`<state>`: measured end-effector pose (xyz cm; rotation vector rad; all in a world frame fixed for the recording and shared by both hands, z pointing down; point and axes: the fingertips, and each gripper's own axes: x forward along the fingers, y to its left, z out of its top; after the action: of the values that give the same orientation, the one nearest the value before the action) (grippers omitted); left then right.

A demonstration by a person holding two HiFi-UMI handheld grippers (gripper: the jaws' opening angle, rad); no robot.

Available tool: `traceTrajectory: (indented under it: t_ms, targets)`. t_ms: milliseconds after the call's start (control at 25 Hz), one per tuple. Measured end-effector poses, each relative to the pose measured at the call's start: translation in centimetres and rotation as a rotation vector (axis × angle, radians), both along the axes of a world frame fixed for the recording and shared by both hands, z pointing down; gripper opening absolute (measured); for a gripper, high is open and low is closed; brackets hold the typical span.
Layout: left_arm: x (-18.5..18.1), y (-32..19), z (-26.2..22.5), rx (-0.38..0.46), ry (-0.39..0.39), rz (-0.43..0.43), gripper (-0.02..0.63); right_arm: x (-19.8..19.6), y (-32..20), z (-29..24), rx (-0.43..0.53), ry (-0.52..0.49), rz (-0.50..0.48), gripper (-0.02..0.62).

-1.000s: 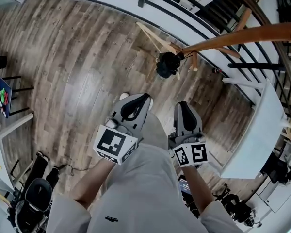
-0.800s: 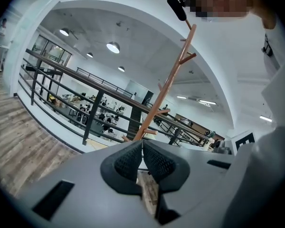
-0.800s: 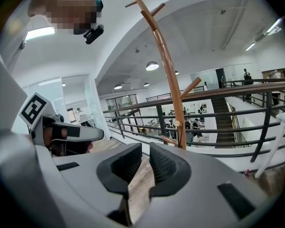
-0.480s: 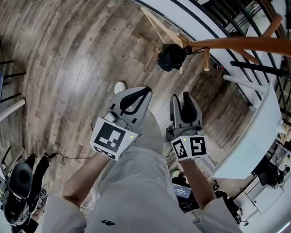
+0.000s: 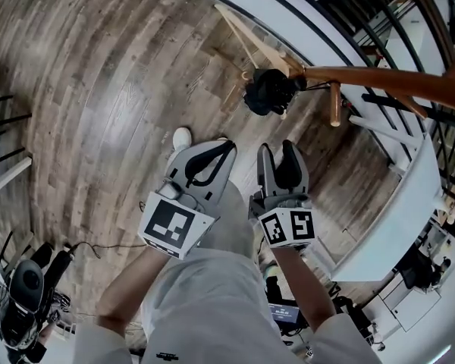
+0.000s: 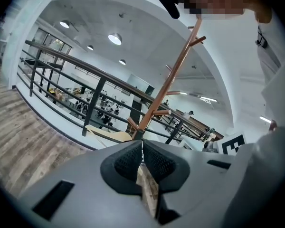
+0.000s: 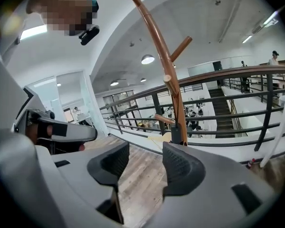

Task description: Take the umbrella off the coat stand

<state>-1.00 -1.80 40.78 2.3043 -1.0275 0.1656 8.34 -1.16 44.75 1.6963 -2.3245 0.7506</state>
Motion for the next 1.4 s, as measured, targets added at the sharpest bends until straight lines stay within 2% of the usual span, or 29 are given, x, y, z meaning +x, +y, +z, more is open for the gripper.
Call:
traceTrajectory:
  t_ms: [160, 280, 600, 760, 1400]
  targets:
    - [0.1, -1.0, 2.4, -0.017, 0.005, -0.020, 0.028, 1.4, -1.3, 3.0, -0.028, 0.047, 0.082, 0.276]
    - [-0.3, -1.3, 4.1, -0.030, -0.008, -0.030, 0.028, 1.6, -1.7, 5.4, -0.044, 0.064, 0.112, 0.299]
    - [-0.4, -1.4, 6.3, -0.060, -0.033, -0.053, 0.027, 3.5, -2.9, 10.2, -0.105, 0.039, 0.211, 0.311]
    - [-0.9, -0.3, 7.6, -0.102, -0.090, -0.005, 0.026, 3.9, -3.7, 11.8, -0.120, 0.032, 0.251, 0.316]
    - [0.0, -1.8, 9.7, -0.111, -0.079, -0.011, 0.026, 5.0, -7.4, 16.7, -0.127, 0.061, 0.299, 0.325]
